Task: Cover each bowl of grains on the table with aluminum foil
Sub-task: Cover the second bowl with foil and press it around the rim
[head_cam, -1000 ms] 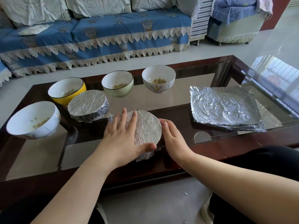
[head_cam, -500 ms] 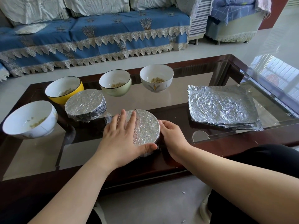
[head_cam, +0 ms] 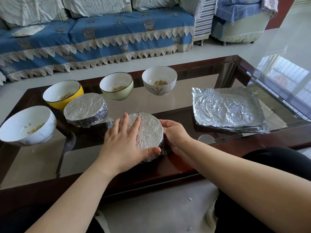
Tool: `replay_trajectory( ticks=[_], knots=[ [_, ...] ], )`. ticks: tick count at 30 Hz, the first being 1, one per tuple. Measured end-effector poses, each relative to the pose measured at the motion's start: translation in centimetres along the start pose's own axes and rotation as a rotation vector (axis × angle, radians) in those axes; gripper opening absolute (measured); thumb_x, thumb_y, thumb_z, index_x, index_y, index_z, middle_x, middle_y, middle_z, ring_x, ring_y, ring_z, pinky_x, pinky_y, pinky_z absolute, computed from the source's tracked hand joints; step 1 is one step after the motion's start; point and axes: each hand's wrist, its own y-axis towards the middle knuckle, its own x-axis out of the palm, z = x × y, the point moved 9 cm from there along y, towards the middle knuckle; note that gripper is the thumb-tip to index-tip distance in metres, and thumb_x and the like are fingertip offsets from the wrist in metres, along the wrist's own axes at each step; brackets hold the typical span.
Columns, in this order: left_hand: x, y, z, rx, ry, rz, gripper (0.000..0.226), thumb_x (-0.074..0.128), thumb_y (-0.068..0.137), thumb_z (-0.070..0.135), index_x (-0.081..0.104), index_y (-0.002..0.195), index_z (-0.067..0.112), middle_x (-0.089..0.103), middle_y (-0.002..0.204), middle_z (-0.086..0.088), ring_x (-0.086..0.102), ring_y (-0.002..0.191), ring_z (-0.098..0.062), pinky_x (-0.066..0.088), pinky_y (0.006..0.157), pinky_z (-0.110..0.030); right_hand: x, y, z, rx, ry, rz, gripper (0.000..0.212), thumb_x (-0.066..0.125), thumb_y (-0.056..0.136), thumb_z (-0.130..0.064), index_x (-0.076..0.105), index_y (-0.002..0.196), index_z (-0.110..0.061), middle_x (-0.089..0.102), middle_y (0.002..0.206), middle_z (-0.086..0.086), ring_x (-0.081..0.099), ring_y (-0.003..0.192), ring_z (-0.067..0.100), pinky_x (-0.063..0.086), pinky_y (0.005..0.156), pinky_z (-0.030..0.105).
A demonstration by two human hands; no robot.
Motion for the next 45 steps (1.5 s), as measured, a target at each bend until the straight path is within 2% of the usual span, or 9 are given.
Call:
replay_trajectory(
  ticks=[7,12,15,17,20,27,33,41,45],
  knots=[
    [-0.1,0.0,0.0,0.004,-0.006,0.025,0.132,-0.003,0.044,0.103,-0.014,0.155,0.033,-0.016,0.164,-0.007,-0.011,0.151,-0.026,0.005,0.12,-0.048,-0.1,-0.6,-0.6,0.001,-0.124,0.026,0.023,0.062,0.081,0.011,0.068,0.077,-0.011,0.069,0.066,0.004,0.064,0.05,0.013,0.05,0.047,0.024],
    [-0.1,0.0,-0.1,-0.026,-0.02,0.025,0.132,-0.001,0.046,0.104,-0.016,0.155,0.031,-0.017,0.164,-0.007,-0.011,0.151,-0.025,0.005,0.12,-0.048,-0.4,-0.4,-1.5,-0.05,-0.258,0.044,0.017,0.062,0.086,0.005,0.069,0.096,-0.007,0.069,0.079,0.001,0.063,0.063,0.013,0.054,0.058,0.023],
    [-0.1,-0.3,0.1,-0.113,-0.048,0.011,0.127,0.007,0.054,0.1,-0.016,0.155,0.027,-0.017,0.164,-0.01,-0.012,0.151,-0.028,0.003,0.12,-0.048,-1.6,-0.5,-2.1,-0.088,-0.175,0.173,0.013,0.05,0.097,-0.005,0.059,0.106,-0.006,0.065,0.076,0.005,0.06,0.056,0.011,0.049,0.049,0.018],
    [-0.2,-0.4,0.3,-0.174,-0.069,0.034,0.129,0.004,0.053,0.101,-0.015,0.156,0.025,-0.016,0.164,-0.013,-0.011,0.151,-0.031,0.004,0.12,-0.049,-2.8,-0.6,-2.0,-0.109,-0.027,0.277,0.016,0.036,0.103,-0.015,0.05,0.106,-0.008,0.063,0.08,0.011,0.063,0.064,0.019,0.054,0.055,0.026],
    [-0.4,-0.1,0.7,-0.215,-0.111,0.059,0.132,-0.003,0.051,0.102,-0.012,0.156,0.022,-0.017,0.163,-0.013,-0.009,0.15,-0.035,0.007,0.119,-0.052,-3.0,-2.1,-2.6,-0.262,-0.065,0.335,0.021,0.035,0.103,-0.023,0.053,0.096,-0.014,0.066,0.089,0.005,0.066,0.087,0.021,0.054,0.084,0.04],
    [-1.0,0.2,0.3,-0.231,-0.237,-0.063,0.14,0.028,0.046,0.094,-0.013,0.156,0.017,-0.015,0.164,-0.013,-0.013,0.15,-0.031,0.009,0.12,-0.049,-0.7,-5.0,-2.0,-0.421,-0.177,0.212,0.023,0.038,0.104,-0.023,0.061,0.105,-0.025,0.068,0.103,-0.008,0.063,0.1,0.006,0.049,0.091,0.03],
    [-0.9,0.2,0.2,-0.226,-0.227,-0.025,0.133,0.052,0.062,0.089,-0.009,0.157,0.019,-0.013,0.164,-0.01,-0.011,0.15,-0.031,0.009,0.119,-0.05,-1.1,-4.4,-1.1,-0.35,-0.099,0.229,0.02,0.044,0.103,-0.025,0.064,0.102,-0.021,0.07,0.099,-0.004,0.065,0.094,0.007,0.051,0.088,0.027],
    [-0.8,0.3,0.1,-0.222,-0.234,0.016,0.129,0.053,0.063,0.089,-0.006,0.157,0.022,-0.01,0.165,-0.01,-0.009,0.15,-0.031,0.009,0.119,-0.049,-1.5,-2.2,0.4,-0.107,-0.023,0.222,0.013,0.059,0.096,-0.023,0.069,0.091,-0.017,0.074,0.088,0.002,0.067,0.081,0.013,0.056,0.078,0.032],
    [-0.7,0.3,0.1,-0.219,-0.239,0.023,0.129,0.052,0.063,0.089,-0.006,0.157,0.023,-0.011,0.164,-0.01,-0.01,0.149,-0.031,0.009,0.119,-0.05,-1.3,-1.6,0.2,-0.056,0.005,0.18,0.001,0.068,0.091,-0.015,0.068,0.091,-0.015,0.074,0.083,0.002,0.068,0.071,0.012,0.054,0.063,0.025]
  ],
)
